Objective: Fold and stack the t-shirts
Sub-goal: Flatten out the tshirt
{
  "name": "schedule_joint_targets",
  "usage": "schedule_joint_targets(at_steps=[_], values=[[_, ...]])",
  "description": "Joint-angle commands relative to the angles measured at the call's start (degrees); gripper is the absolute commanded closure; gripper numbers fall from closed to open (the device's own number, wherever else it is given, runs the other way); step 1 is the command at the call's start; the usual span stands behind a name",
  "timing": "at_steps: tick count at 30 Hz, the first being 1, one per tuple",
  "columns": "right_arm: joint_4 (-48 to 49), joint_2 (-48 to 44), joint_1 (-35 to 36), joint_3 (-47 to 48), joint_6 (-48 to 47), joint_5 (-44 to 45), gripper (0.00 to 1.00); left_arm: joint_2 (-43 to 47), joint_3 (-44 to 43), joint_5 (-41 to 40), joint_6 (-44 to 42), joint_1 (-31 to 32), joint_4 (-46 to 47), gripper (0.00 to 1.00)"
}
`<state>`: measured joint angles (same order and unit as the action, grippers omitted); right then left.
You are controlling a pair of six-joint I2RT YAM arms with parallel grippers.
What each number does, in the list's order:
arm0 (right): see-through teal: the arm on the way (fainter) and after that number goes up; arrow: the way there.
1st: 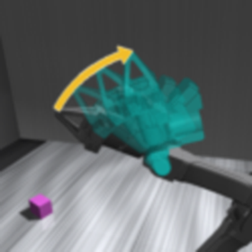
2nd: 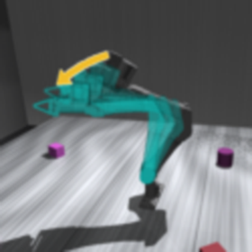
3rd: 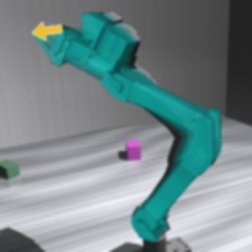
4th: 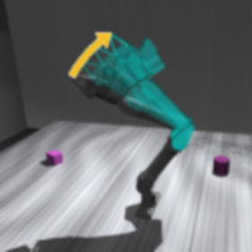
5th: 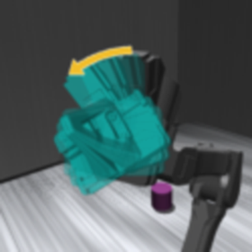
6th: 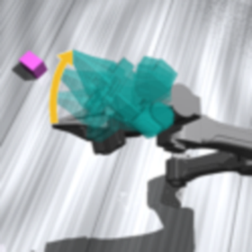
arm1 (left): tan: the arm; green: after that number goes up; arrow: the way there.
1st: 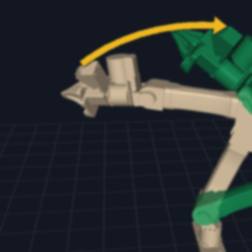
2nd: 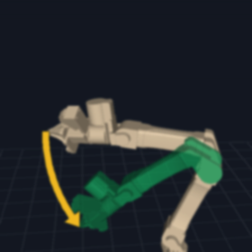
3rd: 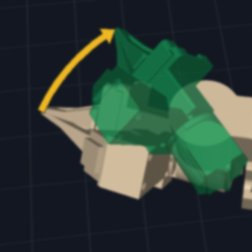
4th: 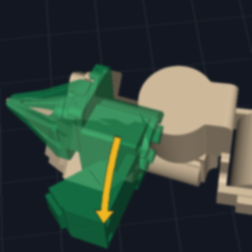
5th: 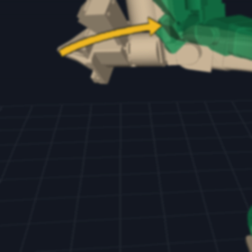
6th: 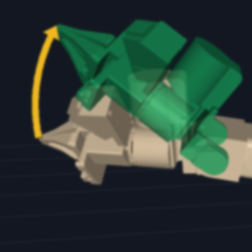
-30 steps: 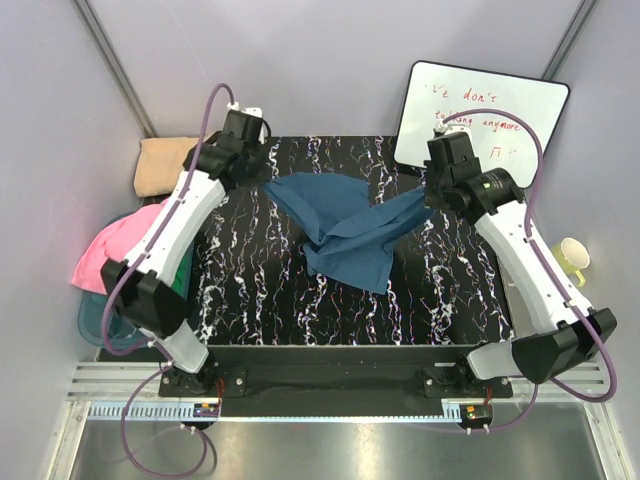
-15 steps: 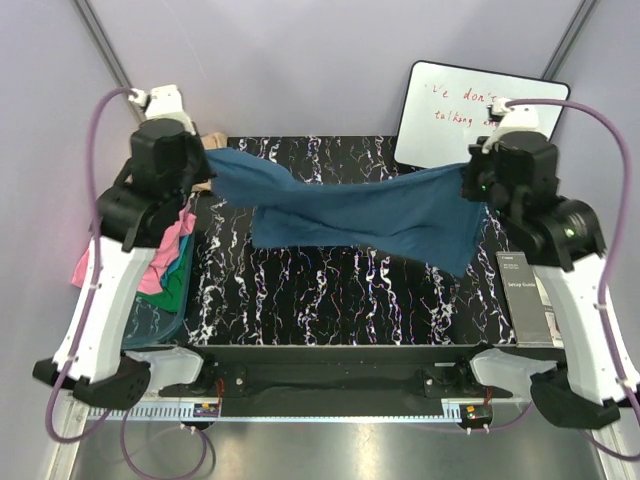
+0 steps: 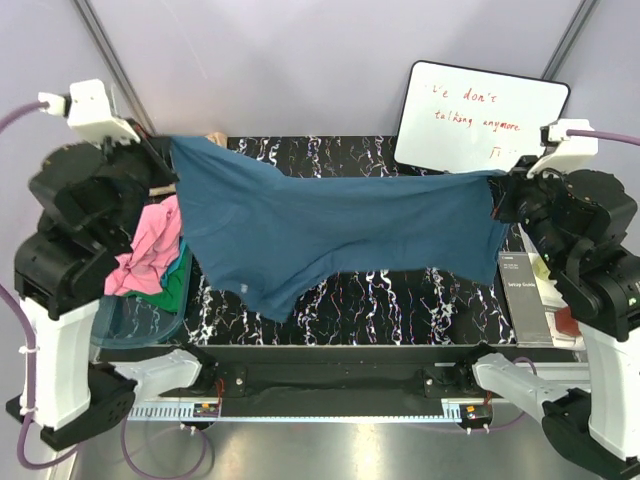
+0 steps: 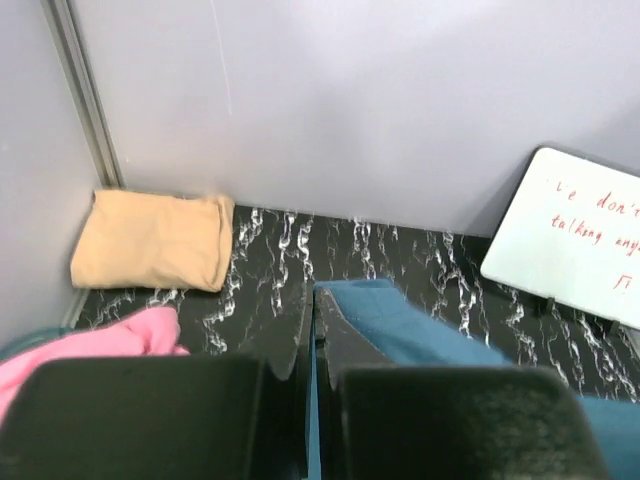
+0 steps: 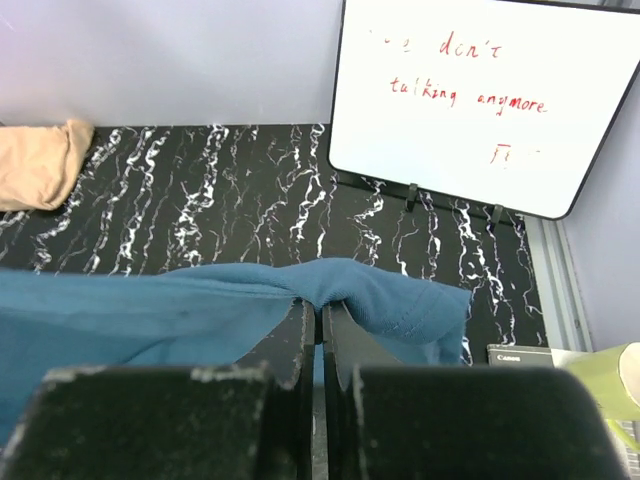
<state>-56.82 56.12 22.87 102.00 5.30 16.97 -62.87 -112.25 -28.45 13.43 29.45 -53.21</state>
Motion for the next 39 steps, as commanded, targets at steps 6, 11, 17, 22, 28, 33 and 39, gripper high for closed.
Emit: schedule_joint_targets(at_steps=[6, 11, 17, 22, 28, 33, 39], values=[[7.5, 10.7, -0.2, 3.6, -6.9, 4.9, 1.0, -22.1, -27.8, -3.5, -7.7, 0.1, 2.8, 1.0], [12.4, 17.0, -0.4, -1.4, -8.2, 5.7, 1.0, -30.7, -23.9, 6.2, -1.9, -4.2, 1.0, 1.0], [22.7, 26.0, -3.6, -12.5, -5.8, 1.7, 1.0, -38.9, -11.7, 13.1, 0.4, -7.9, 4.3, 1.0], [28.9, 36.2, -8.1, -15.5, -2.8, -0.3, 1.0, -50.9, -14.9, 16.8, 0.3, -11.8, 4.6, 1.0], [26.6, 54.8, -12.2, -3.0, -1.3, -2.6, 1.0, -60.7, -24.6, 17.4, 0.4, -16.0, 1.4, 1.0], [24.8, 61.8, -12.5, 8.9, -0.9, -5.0, 1.0, -60.1, -26.2, 18.0, 1.1, -19.2, 1.3, 1.0], [22.8, 65.6, -12.5, 16.8, -0.1, -4.4, 1.0, -56.6, -25.6, 14.9, 1.0, -19.6, 3.3, 1.0]])
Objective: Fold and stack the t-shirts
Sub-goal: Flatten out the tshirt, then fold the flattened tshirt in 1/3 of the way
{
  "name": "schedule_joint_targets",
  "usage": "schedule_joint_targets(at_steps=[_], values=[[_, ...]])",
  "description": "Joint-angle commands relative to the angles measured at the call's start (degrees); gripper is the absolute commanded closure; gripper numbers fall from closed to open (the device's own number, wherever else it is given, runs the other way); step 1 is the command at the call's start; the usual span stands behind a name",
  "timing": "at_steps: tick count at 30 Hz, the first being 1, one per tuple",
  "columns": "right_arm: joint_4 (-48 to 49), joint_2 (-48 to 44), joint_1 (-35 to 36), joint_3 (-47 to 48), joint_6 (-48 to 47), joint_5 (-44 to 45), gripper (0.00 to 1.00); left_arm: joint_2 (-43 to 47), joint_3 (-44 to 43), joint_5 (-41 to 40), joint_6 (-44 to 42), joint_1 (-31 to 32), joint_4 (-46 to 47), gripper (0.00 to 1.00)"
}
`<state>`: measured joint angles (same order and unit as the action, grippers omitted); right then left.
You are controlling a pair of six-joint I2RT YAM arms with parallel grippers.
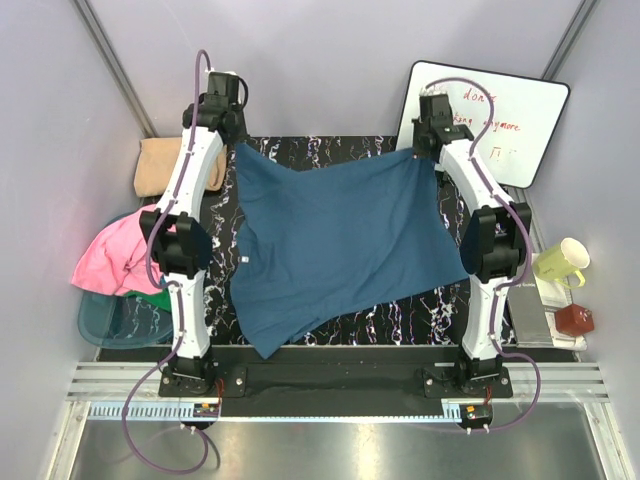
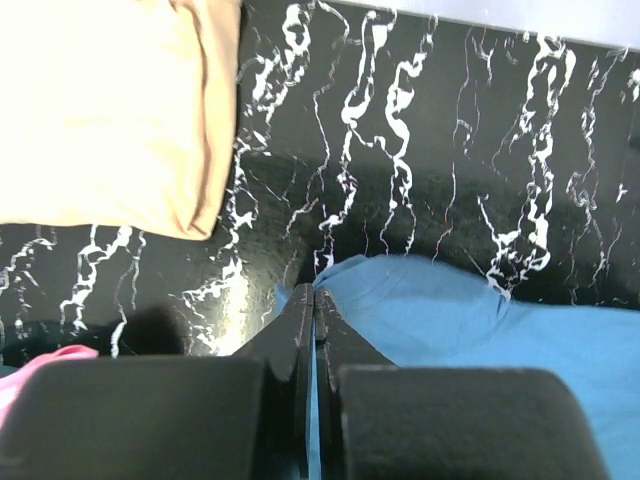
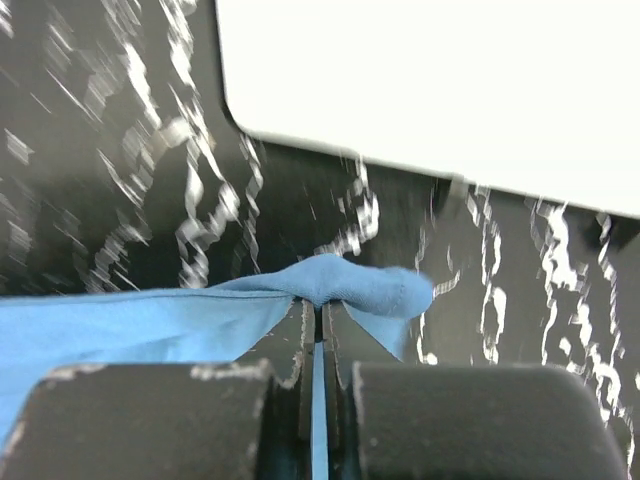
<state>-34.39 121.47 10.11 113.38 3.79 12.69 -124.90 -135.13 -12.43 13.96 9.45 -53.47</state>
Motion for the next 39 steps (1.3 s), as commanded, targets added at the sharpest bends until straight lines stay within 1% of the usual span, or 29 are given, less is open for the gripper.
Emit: schedule_joint_targets(at_steps=[1, 3, 6, 7, 9, 10, 13, 18, 22, 26, 31, 33, 34, 35, 36, 37, 38, 39], values=[[0.1, 0.6, 0.3, 6.5, 1.7, -0.1, 1.0, 5.4, -3.7, -0.8, 0.5, 0.4, 3.6, 1.0], [-0.4, 0.5, 0.3, 6.8, 1.9, -0.3, 1.0, 5.6, -3.6, 0.0, 0.7, 0.4, 3.4, 1.0], [-1.2, -0.4, 0.4, 5.5, 2.1, -0.4, 1.0, 7.6, 1.2, 1.5, 1.7, 0.6, 3.0, 1.0], [-1.2, -1.5, 0.2, 3.4, 2.0, -0.4, 1.0, 8.4, 4.9, 2.1, 2.1, 0.6, 2.9, 1.0], [-1.3, -2.5, 0.3, 0.9, 2.5, -0.6, 1.0, 10.7, 8.8, 3.0, 2.9, 0.8, 2.8, 1.0], [-1.3, -3.9, 0.3, -1.8, 2.6, -0.6, 1.0, 11.7, 12.7, 3.6, 3.3, 1.0, 2.6, 1.0], [-2.6, -6.0, 0.3, -6.3, 3.6, -1.3, 1.0, 15.6, 19.6, 4.1, 4.1, 2.1, 1.6, 1.0], [-5.1, -8.9, 0.2, -12.0, 4.6, -2.5, 1.0, 21.1, 27.4, 4.0, 6.0, 3.6, -1.4, 1.0], [-7.3, -9.7, 0.3, -14.1, 5.4, -2.3, 1.0, 24.8, 32.2, 4.4, 6.8, 5.3, -4.7, 1.0], [-9.4, -9.8, 0.3, -15.8, 6.2, -2.8, 1.0, 28.1, 38.9, 3.6, 8.8, 7.2, -5.9, 1.0], [-11.3, -10.2, 0.3, -18.6, 7.0, -2.7, 1.0, 31.7, 45.1, 3.5, 12.4, 9.0, -8.7, 1.0], [-13.1, -9.4, 0.3, -18.7, 7.1, -2.5, 1.0, 32.9, 48.5, 4.3, 13.0, 9.4, -9.0, 1.0], [-13.7, -9.1, 0.2, -18.8, 7.5, -2.3, 1.0, 32.9, 49.3, 5.1, 13.2, 9.4, -9.5, 0.73], [-14.3, -8.0, 0.3, -18.6, 7.5, -2.4, 1.0, 32.8, 50.0, 5.2, 13.4, 9.5, -10.5, 0.51], [-15.5, -7.5, 0.3, -18.6, 7.6, -2.2, 1.0, 32.8, 50.2, 4.3, 13.7, 10.1, -12.5, 0.36], [-16.1, -6.9, 0.3, -18.6, 8.1, -1.8, 1.0, 33.1, 50.4, 3.1, 14.3, 10.3, -13.1, 0.06], [-16.6, -5.4, 0.3, -18.2, 8.2, -1.7, 1.0, 33.4, 50.8, 1.4, 14.3, 10.7, -13.3, 0.01], [-17.8, -4.7, 0.3, -17.8, 8.5, -1.4, 1.0, 33.8, 50.8, 0.8, 14.3, 10.8, -13.1, 0.01]])
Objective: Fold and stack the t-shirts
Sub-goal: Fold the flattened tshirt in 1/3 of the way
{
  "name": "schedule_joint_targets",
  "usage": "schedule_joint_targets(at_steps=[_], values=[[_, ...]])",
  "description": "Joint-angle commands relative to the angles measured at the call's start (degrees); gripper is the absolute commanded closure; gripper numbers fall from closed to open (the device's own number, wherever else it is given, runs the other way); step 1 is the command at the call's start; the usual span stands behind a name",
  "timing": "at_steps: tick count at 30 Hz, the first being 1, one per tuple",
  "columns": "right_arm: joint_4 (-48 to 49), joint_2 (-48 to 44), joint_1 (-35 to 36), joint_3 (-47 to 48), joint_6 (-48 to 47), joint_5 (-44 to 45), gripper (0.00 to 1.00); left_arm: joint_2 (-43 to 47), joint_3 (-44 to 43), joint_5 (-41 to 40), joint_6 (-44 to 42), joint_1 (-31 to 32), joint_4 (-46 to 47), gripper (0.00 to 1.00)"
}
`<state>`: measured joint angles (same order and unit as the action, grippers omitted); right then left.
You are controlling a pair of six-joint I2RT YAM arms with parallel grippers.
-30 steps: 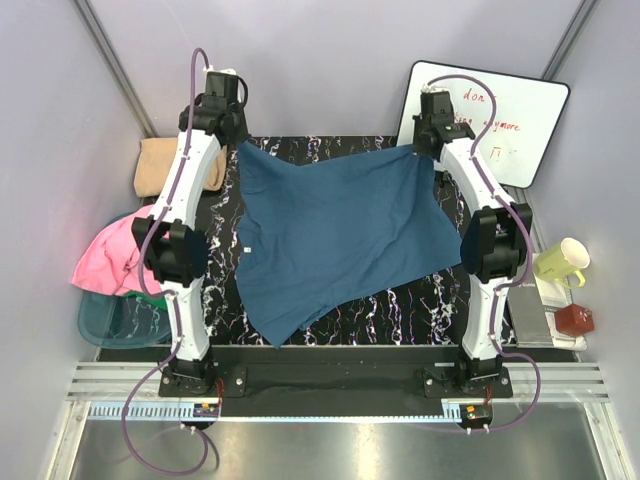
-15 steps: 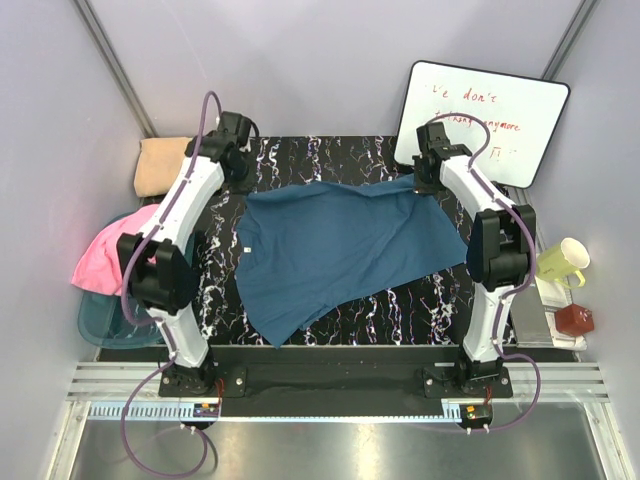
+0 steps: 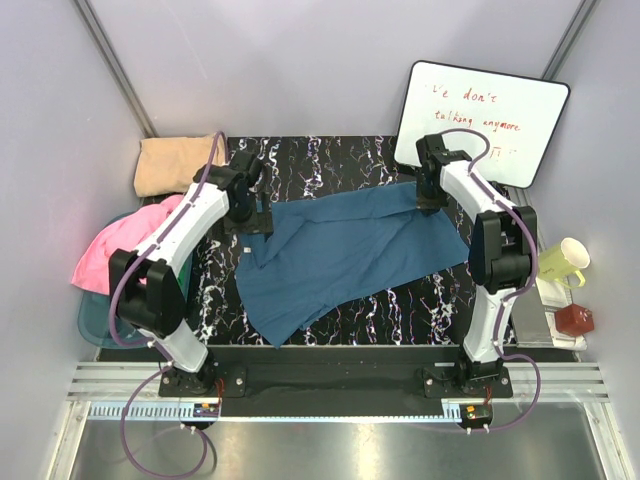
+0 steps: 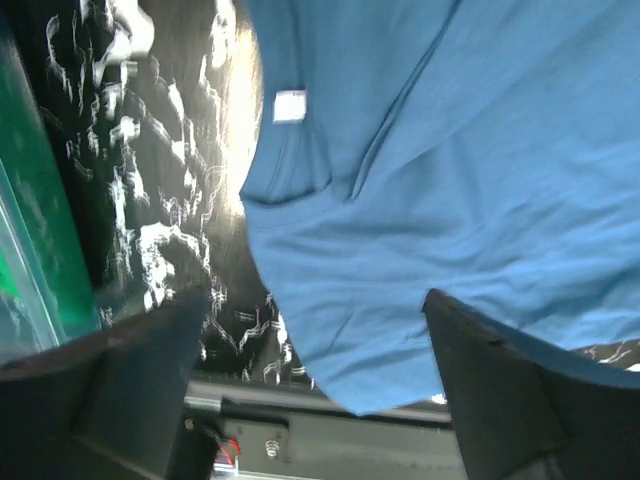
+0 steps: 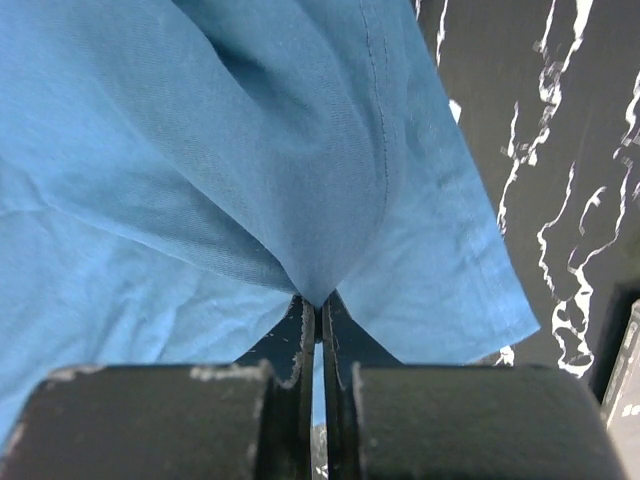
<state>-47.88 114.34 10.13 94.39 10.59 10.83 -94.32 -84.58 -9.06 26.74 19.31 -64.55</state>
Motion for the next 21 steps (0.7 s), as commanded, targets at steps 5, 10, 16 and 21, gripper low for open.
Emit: schedule_joint_targets(at_steps=[5, 10, 16, 21], values=[[-5.2, 4.6, 0.2, 2.7, 2.2, 2.4, 1.0, -0.7, -4.4, -2.0, -0.8, 1.0, -0.2, 0.01], [-5.8, 6.0, 0.2, 3.0, 2.6, 5.9, 0.98, -10.9, -11.1, 0.8, -4.1, 1.1, 4.3, 0.01], [-9.8, 7.6, 0.3, 4.5, 3.6, 7.5, 0.36, -25.3, -22.3, 5.9, -7.7, 1.2, 4.4, 1.0], [-8.9, 3.3, 0.2, 3.4, 3.0, 7.6, 0.0, -29.9, -27.7, 6.0, -8.8, 1.2, 4.7, 1.0]])
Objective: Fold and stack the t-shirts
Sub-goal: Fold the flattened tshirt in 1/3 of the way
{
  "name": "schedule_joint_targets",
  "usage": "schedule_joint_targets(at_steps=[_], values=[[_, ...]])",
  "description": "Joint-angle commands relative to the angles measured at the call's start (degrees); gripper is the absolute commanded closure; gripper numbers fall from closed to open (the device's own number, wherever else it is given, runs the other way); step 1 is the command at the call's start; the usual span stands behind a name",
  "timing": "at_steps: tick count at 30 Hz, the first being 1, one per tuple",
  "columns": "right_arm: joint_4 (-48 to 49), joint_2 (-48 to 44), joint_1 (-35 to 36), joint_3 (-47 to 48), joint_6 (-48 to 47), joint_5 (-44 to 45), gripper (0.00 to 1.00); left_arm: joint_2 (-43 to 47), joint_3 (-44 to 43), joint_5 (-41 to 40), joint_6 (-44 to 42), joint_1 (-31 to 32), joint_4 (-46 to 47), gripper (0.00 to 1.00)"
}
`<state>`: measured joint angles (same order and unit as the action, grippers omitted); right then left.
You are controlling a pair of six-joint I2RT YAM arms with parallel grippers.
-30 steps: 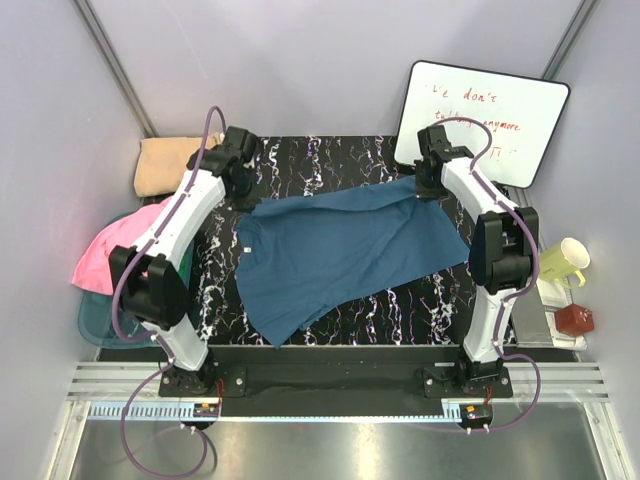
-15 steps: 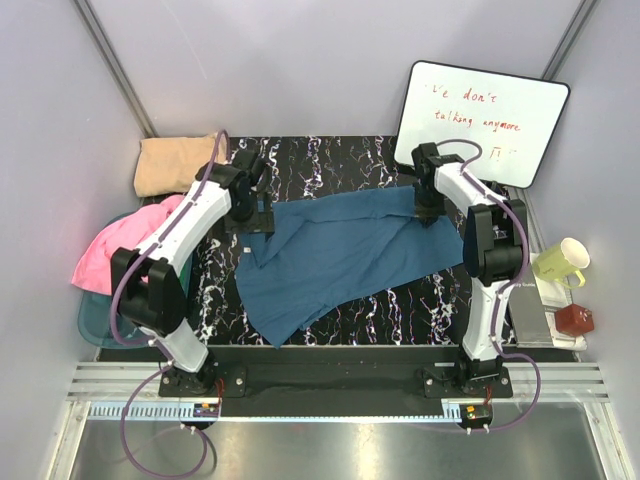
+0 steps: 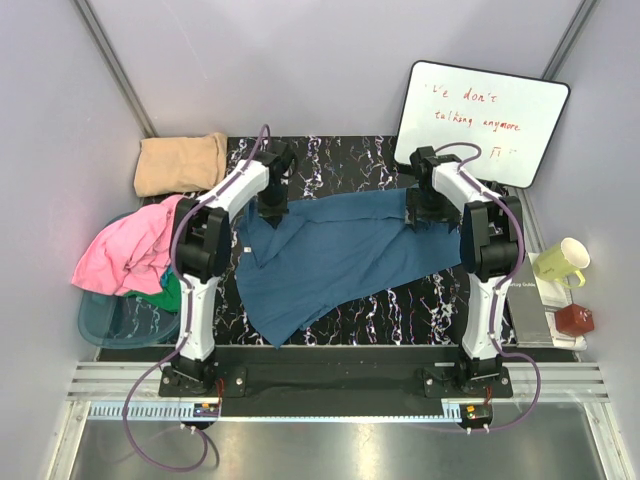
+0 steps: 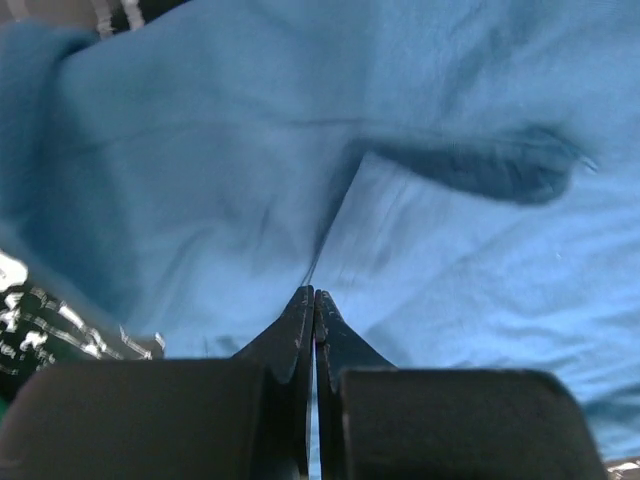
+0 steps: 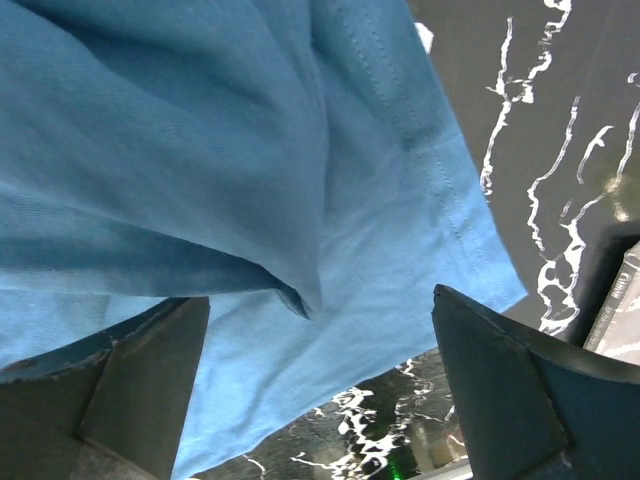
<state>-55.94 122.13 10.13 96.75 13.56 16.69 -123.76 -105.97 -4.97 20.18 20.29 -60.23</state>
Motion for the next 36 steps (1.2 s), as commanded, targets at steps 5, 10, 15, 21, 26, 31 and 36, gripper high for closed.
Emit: schedule_joint_targets(at_steps=[5, 10, 15, 21, 26, 31, 36], values=[[-0.7, -5.8, 0.2, 1.3, -0.4, 1.7, 0.0, -4.7, -10.0, 2.0, -1.9, 0.2, 0.6, 1.0], [-0.7, -5.8, 0.2, 1.2, -0.4, 1.6, 0.0, -7.4, -12.8, 1.9, -0.9, 0.1, 1.8, 1.0], [-0.7, -6.0, 0.2, 1.9, -0.4, 1.4, 0.0, -11.5, -14.7, 4.6, -1.3, 0.2, 1.8, 1.0], [-0.7, -5.6, 0.2, 3.1, -0.8, 1.4, 0.0, -10.9, -11.7, 6.5, -1.6, 0.5, 2.9, 1.0], [-0.7, -5.1, 0.2, 4.0, -1.0, 1.4, 0.0, -7.0, -6.1, 7.6, -2.3, 1.6, 4.4, 1.0], [-0.7, -4.2, 0.2, 4.9, -1.1, 1.2, 0.0, -1.5, -0.8, 10.0, -3.1, 5.2, 5.2, 1.0], [-0.7, -3.5, 0.2, 5.5, -1.0, 0.9, 0.0, 4.5, 5.3, 9.9, -4.3, 9.8, 5.1, 1.0]])
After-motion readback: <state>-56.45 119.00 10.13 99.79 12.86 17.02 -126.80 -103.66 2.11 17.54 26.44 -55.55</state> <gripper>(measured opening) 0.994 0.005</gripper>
